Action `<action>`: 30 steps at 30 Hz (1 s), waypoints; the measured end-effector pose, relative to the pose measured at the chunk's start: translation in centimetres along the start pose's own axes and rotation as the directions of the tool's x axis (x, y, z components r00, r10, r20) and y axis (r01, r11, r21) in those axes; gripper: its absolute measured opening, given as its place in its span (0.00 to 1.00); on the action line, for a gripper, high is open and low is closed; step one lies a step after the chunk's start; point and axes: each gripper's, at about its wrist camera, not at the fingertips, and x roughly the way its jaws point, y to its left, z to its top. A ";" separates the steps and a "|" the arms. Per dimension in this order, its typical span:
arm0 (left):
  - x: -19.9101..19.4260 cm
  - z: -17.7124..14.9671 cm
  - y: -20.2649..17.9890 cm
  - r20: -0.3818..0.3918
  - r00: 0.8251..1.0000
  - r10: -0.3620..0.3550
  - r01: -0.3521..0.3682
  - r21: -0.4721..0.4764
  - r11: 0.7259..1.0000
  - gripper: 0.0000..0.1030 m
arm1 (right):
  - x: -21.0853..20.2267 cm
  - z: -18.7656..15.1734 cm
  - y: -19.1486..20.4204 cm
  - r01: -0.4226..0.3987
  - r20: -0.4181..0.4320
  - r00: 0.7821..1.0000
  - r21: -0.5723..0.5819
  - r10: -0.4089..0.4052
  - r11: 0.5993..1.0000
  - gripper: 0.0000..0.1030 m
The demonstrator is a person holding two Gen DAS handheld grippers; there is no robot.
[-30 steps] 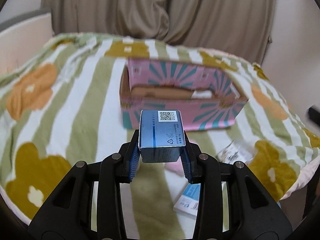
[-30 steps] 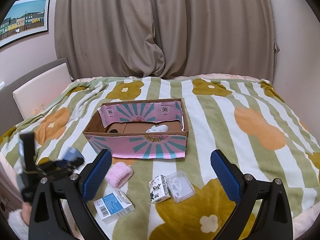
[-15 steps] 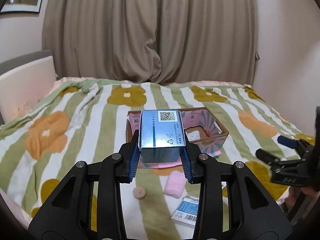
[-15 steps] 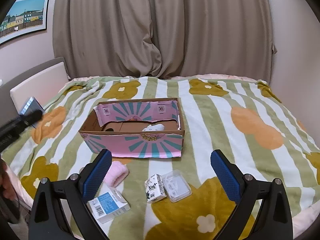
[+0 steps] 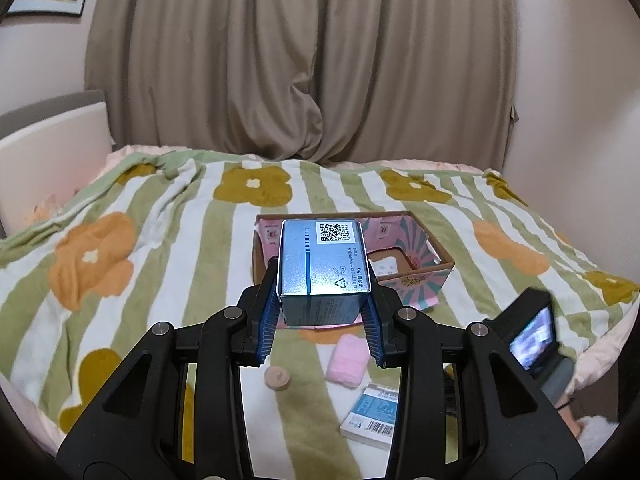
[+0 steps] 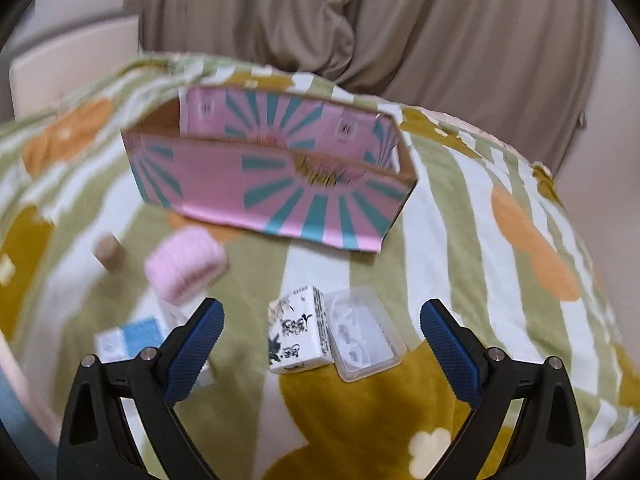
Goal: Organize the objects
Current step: 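Lift the blue cube box with the left tool while the right tool grasps the white tissue pack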
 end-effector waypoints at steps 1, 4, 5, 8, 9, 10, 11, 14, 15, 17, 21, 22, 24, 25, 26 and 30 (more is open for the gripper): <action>0.1 -0.1 0.1 -0.002 1.000 0.005 -0.005 -0.001 1.000 0.32 | 0.7 -0.2 0.4 0.020 -0.011 1.000 -0.029 -0.020 0.999 0.90; 0.4 -0.4 0.3 -0.014 1.000 0.016 -0.016 -0.002 1.000 0.32 | 2.3 -0.6 1.5 0.047 -0.032 0.998 -0.102 -0.051 0.994 0.88; 0.5 -0.4 0.3 -0.017 1.000 0.020 -0.020 -0.001 1.000 0.32 | 2.7 -0.8 1.8 0.054 -0.036 0.998 -0.126 -0.059 0.991 0.87; 0.7 -0.6 0.6 -0.022 0.999 0.028 -0.029 -0.004 1.000 0.32 | 3.9 -1.2 2.2 0.053 -0.054 0.997 -0.168 -0.063 0.984 0.81; 0.8 -0.6 0.7 -0.021 0.999 0.031 -0.031 -0.008 0.999 0.32 | 4.2 -1.3 2.3 0.051 -0.062 0.996 -0.175 -0.063 0.983 0.78; 0.8 -0.7 0.8 -0.021 0.999 0.034 -0.034 -0.011 0.999 0.32 | 4.6 -1.4 2.5 0.050 -0.070 0.996 -0.184 -0.064 0.982 0.74; 0.8 -0.7 0.9 -0.021 0.999 0.036 -0.036 -0.014 0.999 0.32 | 4.9 -1.5 2.7 0.052 -0.077 0.995 -0.196 -0.069 0.979 0.72; 0.9 -0.8 1.2 -0.022 0.999 0.035 -0.036 -0.026 0.999 0.32 | 5.6 -1.8 2.6 0.033 -0.096 0.994 -0.193 -0.052 0.981 0.68; 1.0 -0.9 1.3 -0.023 0.999 0.034 -0.035 -0.029 0.999 0.32 | 5.7 -1.9 2.4 0.026 -0.102 0.994 -0.187 -0.046 0.982 0.67; 1.1 -1.0 1.4 -0.027 0.999 0.035 -0.036 -0.033 0.999 0.32 | 6.2 -2.0 2.3 0.029 -0.117 0.992 -0.193 -0.053 0.981 0.64; 1.2 -1.2 1.5 -0.034 0.999 0.037 -0.038 -0.034 0.999 0.32 | 6.7 -2.6 2.4 0.027 -0.127 0.990 -0.217 -0.055 0.976 0.56; 1.2 -1.1 1.5 -0.035 0.999 0.038 -0.039 -0.033 0.999 0.32 | 6.7 -2.7 2.5 0.029 -0.123 0.991 -0.225 -0.058 0.974 0.52; 1.3 -1.1 1.6 -0.035 0.999 0.039 -0.040 -0.035 0.999 0.32 | 6.7 -2.7 2.7 0.039 -0.115 0.991 -0.241 -0.068 0.970 0.45; 1.3 -1.1 1.6 -0.035 0.999 0.040 -0.041 -0.035 0.999 0.32 | 6.7 -2.7 2.8 0.044 -0.113 0.991 -0.255 -0.075 0.966 0.42; 1.3 -1.1 1.7 -0.034 0.999 0.041 -0.043 -0.035 0.998 0.32 | 6.7 -2.8 3.1 0.047 -0.110 0.991 -0.266 -0.078 0.963 0.42; 1.2 -1.2 1.8 -0.036 0.998 0.044 -0.045 -0.036 0.998 0.32 | 6.6 -2.7 3.1 0.042 -0.107 0.992 -0.259 -0.072 0.965 0.41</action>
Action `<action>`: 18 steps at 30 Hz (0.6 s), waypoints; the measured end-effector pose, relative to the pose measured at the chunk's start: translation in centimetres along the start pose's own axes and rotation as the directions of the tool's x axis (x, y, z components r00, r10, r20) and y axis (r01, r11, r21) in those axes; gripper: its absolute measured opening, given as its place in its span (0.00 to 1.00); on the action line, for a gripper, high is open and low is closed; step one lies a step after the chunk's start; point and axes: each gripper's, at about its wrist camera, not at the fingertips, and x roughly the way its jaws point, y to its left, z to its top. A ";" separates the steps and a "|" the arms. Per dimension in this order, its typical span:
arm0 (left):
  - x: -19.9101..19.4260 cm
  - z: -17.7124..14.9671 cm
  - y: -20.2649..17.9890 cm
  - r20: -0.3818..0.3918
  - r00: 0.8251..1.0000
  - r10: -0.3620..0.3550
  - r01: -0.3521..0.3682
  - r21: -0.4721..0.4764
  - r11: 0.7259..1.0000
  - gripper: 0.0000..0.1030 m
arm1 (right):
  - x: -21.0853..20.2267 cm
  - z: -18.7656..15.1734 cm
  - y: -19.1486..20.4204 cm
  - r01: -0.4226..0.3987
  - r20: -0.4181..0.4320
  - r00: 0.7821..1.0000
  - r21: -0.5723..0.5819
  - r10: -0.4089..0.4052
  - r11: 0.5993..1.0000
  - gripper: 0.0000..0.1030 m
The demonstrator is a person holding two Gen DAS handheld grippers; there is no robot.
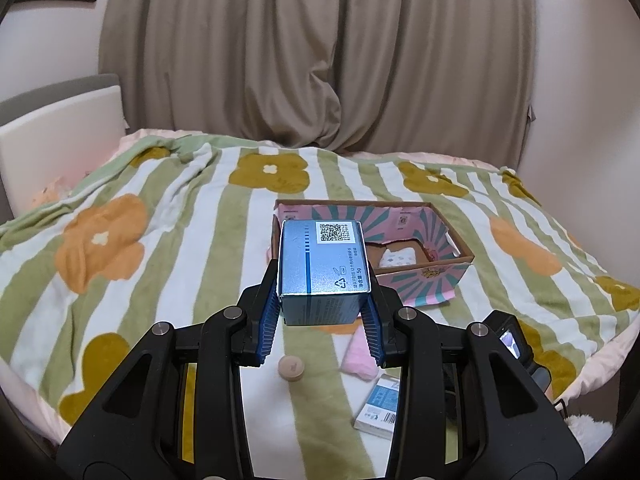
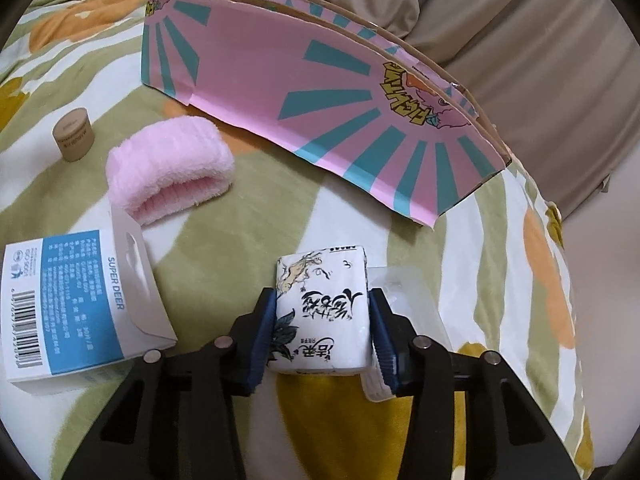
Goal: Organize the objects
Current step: 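Lift the blue cube box with the left tool while the right tool grasps the white tissue pack, then carry the blue cube box and tissue pack toward the box with both tools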
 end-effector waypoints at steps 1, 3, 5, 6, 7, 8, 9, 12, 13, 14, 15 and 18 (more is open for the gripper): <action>0.0 0.0 0.0 0.000 1.000 0.000 0.000 0.000 1.000 0.32 | 0.0 0.0 -0.1 -0.005 0.002 1.000 0.005 0.005 1.000 0.40; 0.0 -0.1 0.1 0.001 1.000 0.000 0.000 -0.001 1.000 0.32 | -0.2 0.0 -0.2 -0.020 0.006 1.000 0.016 0.020 1.000 0.40; 0.0 -0.1 0.1 0.002 1.000 0.000 0.000 0.000 1.000 0.32 | -0.6 0.1 -0.3 -0.035 0.010 0.999 0.026 0.034 0.999 0.40; -0.1 -0.1 0.1 0.002 1.000 0.000 0.000 -0.001 1.000 0.32 | -0.7 0.1 -0.3 -0.040 0.012 0.999 0.030 0.039 0.999 0.40; -0.1 -0.1 0.1 0.002 1.000 0.000 0.000 0.000 1.000 0.32 | -0.9 0.2 -0.3 -0.045 0.016 0.999 0.033 0.045 0.998 0.40; -0.1 -0.1 0.1 0.002 1.000 0.001 -0.001 0.000 1.000 0.32 | -1.1 0.3 -0.4 -0.051 0.021 0.998 0.037 0.051 0.998 0.40; -0.1 -0.1 0.1 0.003 1.000 0.001 -0.001 0.000 1.000 0.32 | -1.3 0.4 -0.3 -0.056 0.026 0.998 0.041 0.055 0.998 0.40; -0.2 -0.1 0.2 0.004 1.000 -0.002 0.002 0.000 1.000 0.32 | -2.1 0.8 -0.6 -0.074 0.044 0.996 0.059 0.072 0.996 0.40; -0.3 -0.1 0.2 0.004 1.000 -0.003 0.003 0.000 1.000 0.32 | -2.5 1.0 -0.8 -0.083 0.053 0.995 0.069 0.079 0.994 0.40; -0.3 -0.1 0.1 0.004 1.000 -0.003 0.003 0.001 1.000 0.32 | -2.8 1.2 -1.0 -0.091 0.059 0.995 0.076 0.086 0.993 0.40; -0.3 -0.1 0.1 0.004 1.000 -0.003 0.003 0.000 1.000 0.32 | -3.1 1.4 -1.2 -0.101 0.068 0.993 0.086 0.095 0.991 0.40; -0.5 -0.1 0.1 0.009 1.000 -0.004 0.004 -0.001 1.000 0.32 | -4.6 2.0 -1.9 -0.125 0.110 0.988 0.115 0.113 0.986 0.40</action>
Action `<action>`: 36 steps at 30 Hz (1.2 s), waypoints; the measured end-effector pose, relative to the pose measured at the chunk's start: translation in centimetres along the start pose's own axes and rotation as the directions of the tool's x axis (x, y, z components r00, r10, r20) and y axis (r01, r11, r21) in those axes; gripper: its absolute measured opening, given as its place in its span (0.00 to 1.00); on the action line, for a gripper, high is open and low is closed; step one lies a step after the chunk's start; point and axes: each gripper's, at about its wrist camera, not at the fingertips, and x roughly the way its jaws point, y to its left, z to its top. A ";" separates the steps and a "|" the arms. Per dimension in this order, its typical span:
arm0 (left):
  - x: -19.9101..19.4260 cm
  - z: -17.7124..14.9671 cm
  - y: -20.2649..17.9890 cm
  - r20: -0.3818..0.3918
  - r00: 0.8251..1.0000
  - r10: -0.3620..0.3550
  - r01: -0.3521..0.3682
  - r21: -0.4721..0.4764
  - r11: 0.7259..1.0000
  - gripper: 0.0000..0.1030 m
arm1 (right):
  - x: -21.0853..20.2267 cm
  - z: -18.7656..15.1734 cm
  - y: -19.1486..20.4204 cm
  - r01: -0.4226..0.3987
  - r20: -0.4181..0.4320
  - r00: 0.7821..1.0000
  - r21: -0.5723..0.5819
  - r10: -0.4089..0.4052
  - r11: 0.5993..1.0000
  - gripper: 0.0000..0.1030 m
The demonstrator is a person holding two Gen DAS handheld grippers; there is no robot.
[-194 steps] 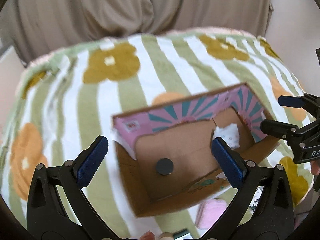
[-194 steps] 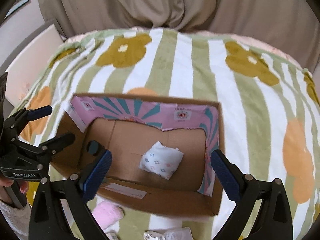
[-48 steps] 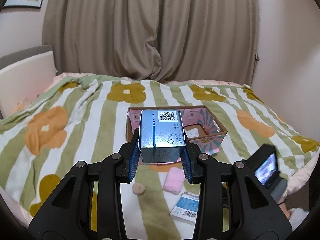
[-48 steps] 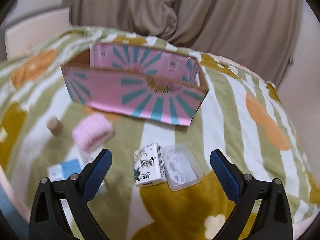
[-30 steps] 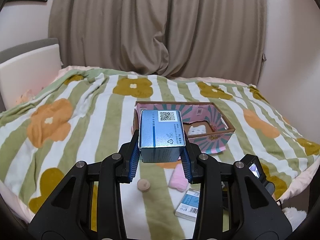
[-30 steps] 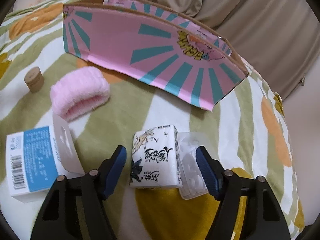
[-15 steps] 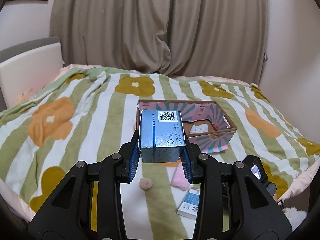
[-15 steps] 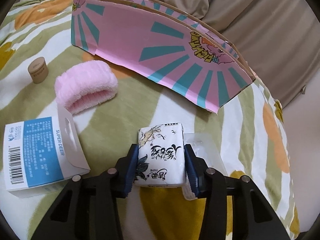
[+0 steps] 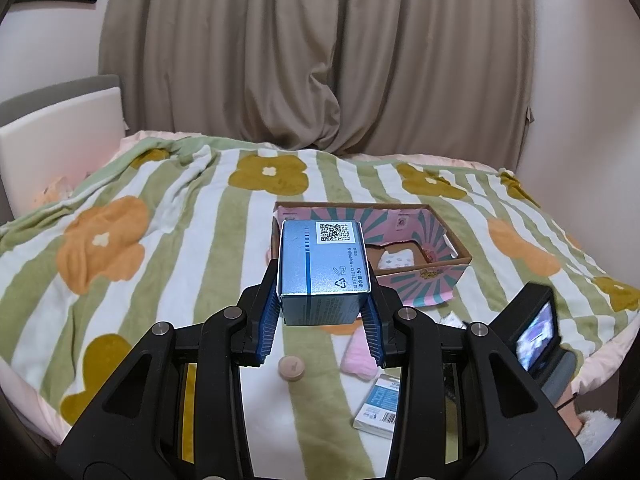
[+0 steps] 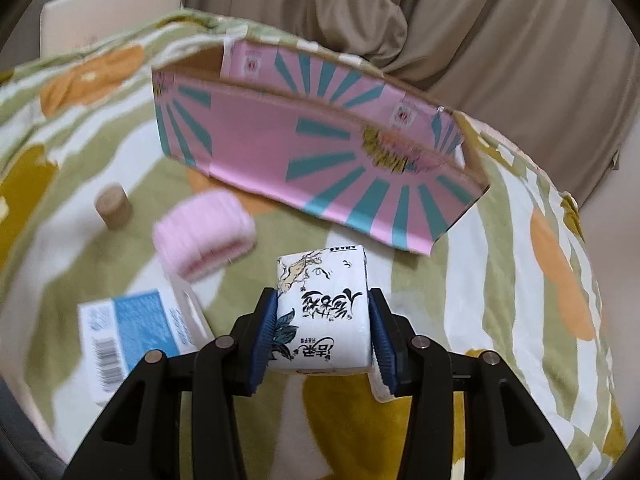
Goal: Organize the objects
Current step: 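Carry the blue cube box and tissue pack toward the box with both tools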
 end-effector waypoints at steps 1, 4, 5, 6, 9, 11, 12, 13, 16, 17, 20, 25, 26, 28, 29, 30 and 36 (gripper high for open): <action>-0.1 0.1 0.0 0.002 1.000 -0.001 0.001 0.000 1.000 0.32 | -0.7 0.3 -0.1 -0.003 0.022 1.000 0.008 0.003 1.000 0.40; -0.4 0.1 -0.1 0.008 1.000 -0.004 0.004 0.002 1.000 0.32 | -2.5 1.3 -0.7 -0.018 0.071 0.997 0.032 0.015 0.999 0.40; -0.4 0.2 -0.1 0.010 1.000 -0.005 0.005 0.003 1.000 0.32 | -3.1 1.7 -0.9 -0.027 0.089 0.996 0.043 0.023 0.999 0.40; -0.5 0.2 -0.1 0.012 1.000 -0.006 0.006 0.003 1.000 0.32 | -3.7 1.9 -1.1 -0.035 0.101 0.994 0.053 0.030 0.998 0.40; -0.6 0.3 -0.1 0.015 1.000 -0.008 0.008 0.002 1.000 0.32 | -5.5 2.9 -1.7 -0.066 0.139 0.989 0.087 0.053 0.994 0.40; -0.7 0.3 -0.1 0.017 1.000 -0.008 0.008 0.001 1.000 0.32 | -6.6 3.5 -1.9 -0.078 0.165 0.984 0.109 0.060 0.991 0.40; -0.7 0.3 -0.1 0.017 1.000 -0.008 0.008 0.001 1.000 0.32 | -7.2 3.6 -1.9 -0.086 0.177 0.982 0.117 0.064 0.989 0.40; -0.7 0.3 -0.1 0.017 1.000 -0.008 0.008 0.001 1.000 0.32 | -7.9 3.8 -2.1 -0.095 0.190 0.979 0.126 0.070 0.987 0.40; -0.8 0.4 -0.1 0.021 1.000 -0.010 0.010 -0.001 1.000 0.32 | -9.7 4.3 -2.6 -0.120 0.222 0.971 0.152 0.085 0.981 0.40; -0.9 0.4 -0.1 0.023 1.000 -0.009 0.009 0.000 1.000 0.32 | -10.2 4.4 -2.8 -0.127 0.231 0.969 0.162 0.088 0.979 0.40; -1.2 0.5 -0.2 0.029 1.000 -0.010 0.010 0.002 1.000 0.32 | -11.5 4.8 -3.3 -0.145 0.252 0.963 0.189 0.095 0.971 0.40; -1.7 0.6 -0.2 0.036 0.999 -0.017 0.017 0.003 1.000 0.32 | -13.3 5.0 -4.3 -0.161 0.269 0.959 0.239 0.094 0.958 0.40; -1.9 0.6 -0.2 0.039 0.999 -0.021 0.020 0.003 1.000 0.32 | -13.6 5.0 -4.4 -0.164 0.272 0.958 0.250 0.093 0.954 0.40; -2.1 0.7 -0.1 0.044 0.999 -0.024 0.023 0.006 1.000 0.32 | -14.3 4.8 -4.7 -0.170 0.281 0.955 0.271 0.091 0.947 0.40; -2.1 0.7 -0.2 0.046 0.999 -0.027 0.027 0.008 1.000 0.32 | -14.7 4.7 -4.9 -0.171 0.285 0.954 0.277 0.089 0.946 0.40; -2.2 0.7 -0.3 0.046 0.998 -0.031 0.030 0.010 0.999 0.32 | -15.0 4.5 -4.9 -0.170 0.288 0.954 0.282 0.086 0.944 0.40; -2.1 0.7 -1.1 0.040 0.998 -0.055 0.055 0.021 0.998 0.32 | -16.6 3.5 -5.4 -0.165 0.300 0.951 0.312 0.067 0.936 0.40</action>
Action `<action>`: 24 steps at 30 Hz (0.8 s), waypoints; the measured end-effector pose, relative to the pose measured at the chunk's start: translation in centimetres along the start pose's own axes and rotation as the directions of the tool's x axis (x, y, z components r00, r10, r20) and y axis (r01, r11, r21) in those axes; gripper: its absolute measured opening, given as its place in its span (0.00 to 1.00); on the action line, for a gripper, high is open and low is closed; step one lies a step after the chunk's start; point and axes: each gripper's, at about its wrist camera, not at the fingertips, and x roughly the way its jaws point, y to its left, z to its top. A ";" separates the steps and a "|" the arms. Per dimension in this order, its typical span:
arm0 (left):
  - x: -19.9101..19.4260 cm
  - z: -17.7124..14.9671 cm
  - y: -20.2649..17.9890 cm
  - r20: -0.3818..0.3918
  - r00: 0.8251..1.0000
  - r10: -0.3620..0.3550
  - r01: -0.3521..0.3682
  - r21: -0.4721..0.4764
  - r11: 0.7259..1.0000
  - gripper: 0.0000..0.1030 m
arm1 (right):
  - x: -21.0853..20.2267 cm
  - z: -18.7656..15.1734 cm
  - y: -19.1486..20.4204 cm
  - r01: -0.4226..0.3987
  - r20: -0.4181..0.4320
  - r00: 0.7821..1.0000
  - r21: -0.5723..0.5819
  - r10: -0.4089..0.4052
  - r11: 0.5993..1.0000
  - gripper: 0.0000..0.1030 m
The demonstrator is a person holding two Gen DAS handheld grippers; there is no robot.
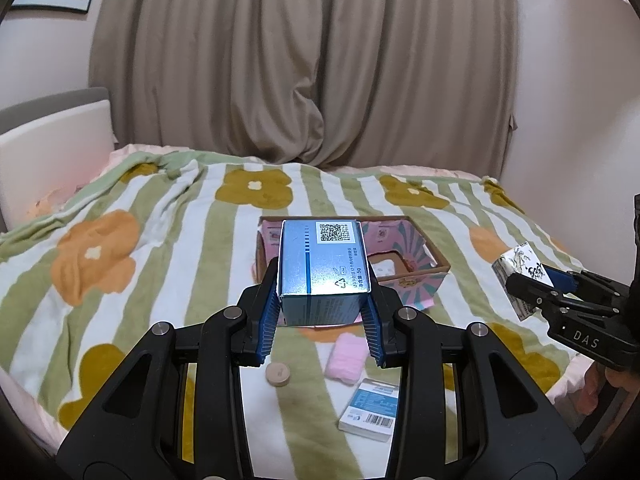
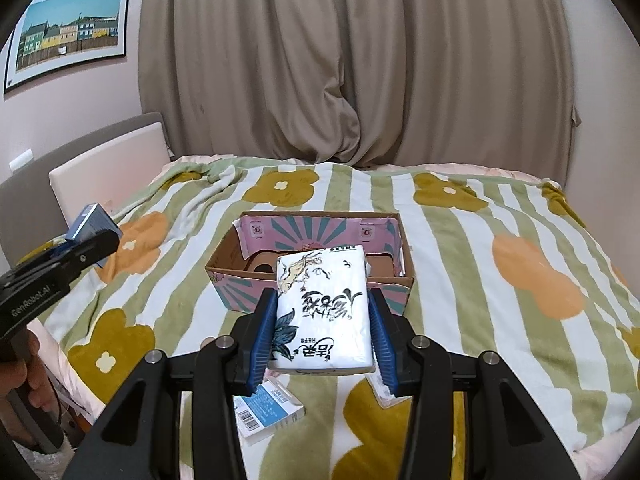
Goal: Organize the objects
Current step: 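Carry the blue cube box and tissue pack toward the box with both tools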
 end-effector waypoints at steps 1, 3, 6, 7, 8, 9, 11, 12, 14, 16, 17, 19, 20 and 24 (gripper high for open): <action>0.1 0.0 -0.1 -0.002 1.000 -0.002 0.002 0.002 1.000 0.32 | -0.1 0.0 -0.1 0.002 -0.001 1.000 0.002 -0.002 1.000 0.40; 0.3 -0.1 -0.3 -0.008 1.000 -0.006 0.007 0.004 1.000 0.32 | -0.1 0.0 -0.3 0.007 -0.002 1.000 0.005 -0.007 1.000 0.40; 0.6 -0.2 -0.5 -0.012 1.000 -0.005 0.005 0.007 1.000 0.32 | 0.1 0.1 -0.5 0.006 -0.005 1.000 0.010 -0.006 1.000 0.40; 0.5 -0.2 -0.5 -0.012 1.000 -0.006 0.006 0.006 1.000 0.32 | 0.3 0.1 -0.5 0.006 -0.007 1.000 0.010 -0.006 1.000 0.40; 0.7 -0.2 -0.5 -0.015 1.000 -0.007 0.007 0.004 1.000 0.32 | 0.4 0.1 -0.5 0.005 -0.008 1.000 0.010 -0.005 1.000 0.40; 1.0 -0.2 -0.4 -0.018 1.000 -0.008 0.008 0.002 1.000 0.32 | 0.6 0.2 -0.6 0.005 -0.009 1.000 0.010 -0.005 1.000 0.40; 1.6 0.0 -0.2 -0.023 1.000 -0.009 0.009 0.001 1.000 0.32 | 0.7 0.2 -0.6 0.006 -0.013 1.000 0.007 -0.006 1.000 0.40; 1.9 0.1 -0.1 -0.027 1.000 -0.011 0.011 0.002 1.000 0.32 | 0.9 0.3 -0.7 0.005 -0.014 1.000 0.006 -0.005 1.000 0.40; 2.7 0.5 0.1 -0.031 0.999 -0.017 0.017 0.009 1.000 0.32 | 1.5 0.7 -0.7 0.005 -0.023 1.000 0.001 -0.005 1.000 0.40; 3.6 1.3 0.3 -0.034 0.999 -0.031 0.032 0.018 0.999 0.32 | 2.3 1.2 -0.8 0.003 -0.034 0.999 -0.006 -0.004 1.000 0.40; 4.2 1.7 0.5 -0.037 0.999 -0.036 0.037 0.021 0.999 0.32 | 2.8 1.7 -0.8 -0.001 -0.043 0.999 -0.011 0.001 1.000 0.40; 5.5 2.7 0.7 -0.049 0.998 -0.047 0.049 0.032 0.998 0.32 | 3.8 2.6 -1.0 -0.007 -0.049 0.999 -0.015 0.006 1.000 0.40; 6.4 3.3 0.9 -0.060 0.997 -0.057 0.059 0.037 0.998 0.32 | 4.4 2.9 -1.1 -0.010 -0.055 0.998 -0.018 0.009 1.000 0.40; 9.6 5.2 1.5 -0.098 0.992 -0.079 0.084 0.046 0.995 0.32 | 6.9 4.9 -1.4 -0.026 -0.073 0.997 -0.033 0.024 0.999 0.40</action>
